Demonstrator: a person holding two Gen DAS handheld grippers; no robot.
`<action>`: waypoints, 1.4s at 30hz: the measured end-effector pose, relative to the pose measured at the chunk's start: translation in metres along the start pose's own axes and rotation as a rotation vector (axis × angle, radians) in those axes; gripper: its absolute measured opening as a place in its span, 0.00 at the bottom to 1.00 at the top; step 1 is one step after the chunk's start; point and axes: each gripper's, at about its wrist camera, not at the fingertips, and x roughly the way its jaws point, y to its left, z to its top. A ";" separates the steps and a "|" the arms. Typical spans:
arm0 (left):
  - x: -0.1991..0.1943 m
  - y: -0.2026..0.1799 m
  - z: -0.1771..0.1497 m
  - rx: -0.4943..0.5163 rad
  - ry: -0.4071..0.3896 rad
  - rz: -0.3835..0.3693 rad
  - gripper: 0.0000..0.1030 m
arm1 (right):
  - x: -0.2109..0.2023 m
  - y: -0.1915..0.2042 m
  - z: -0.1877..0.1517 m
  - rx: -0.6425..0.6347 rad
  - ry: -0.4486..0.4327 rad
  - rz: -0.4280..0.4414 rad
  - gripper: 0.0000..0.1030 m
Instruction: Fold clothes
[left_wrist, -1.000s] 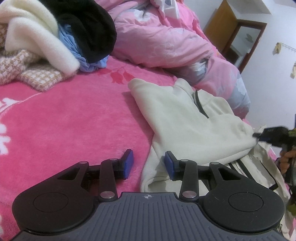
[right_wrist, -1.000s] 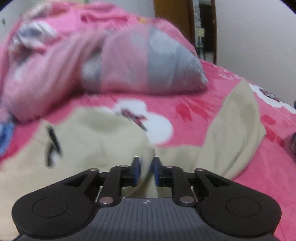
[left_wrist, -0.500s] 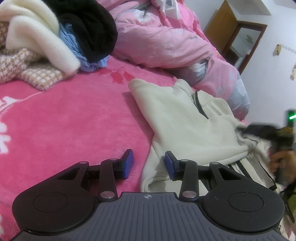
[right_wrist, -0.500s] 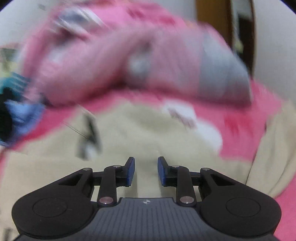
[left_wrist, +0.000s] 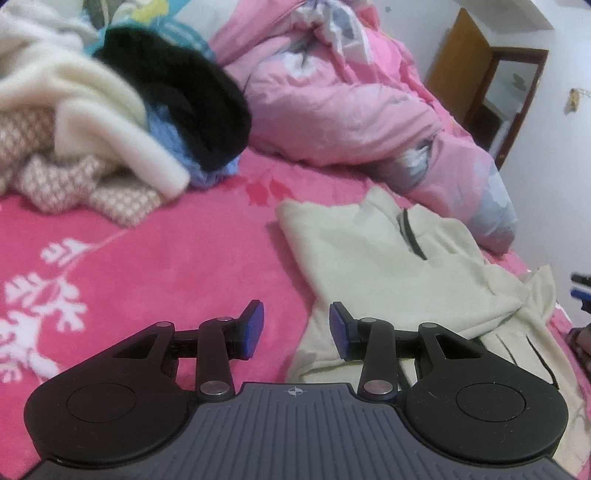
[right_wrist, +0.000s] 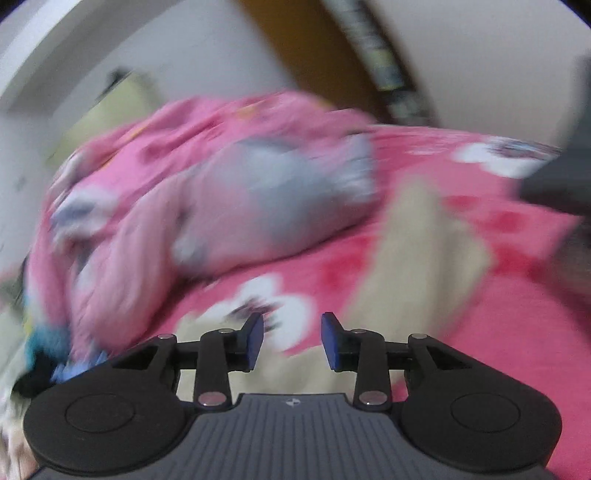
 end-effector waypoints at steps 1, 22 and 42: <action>0.002 -0.008 0.002 0.014 0.003 0.001 0.38 | 0.002 -0.016 0.006 0.043 0.006 -0.040 0.36; 0.074 -0.060 -0.008 0.113 0.111 0.085 0.38 | 0.144 0.016 0.105 -0.146 0.105 -0.211 0.54; 0.073 -0.042 -0.014 0.006 0.063 0.007 0.38 | 0.031 -0.058 0.150 0.247 -0.242 0.028 0.00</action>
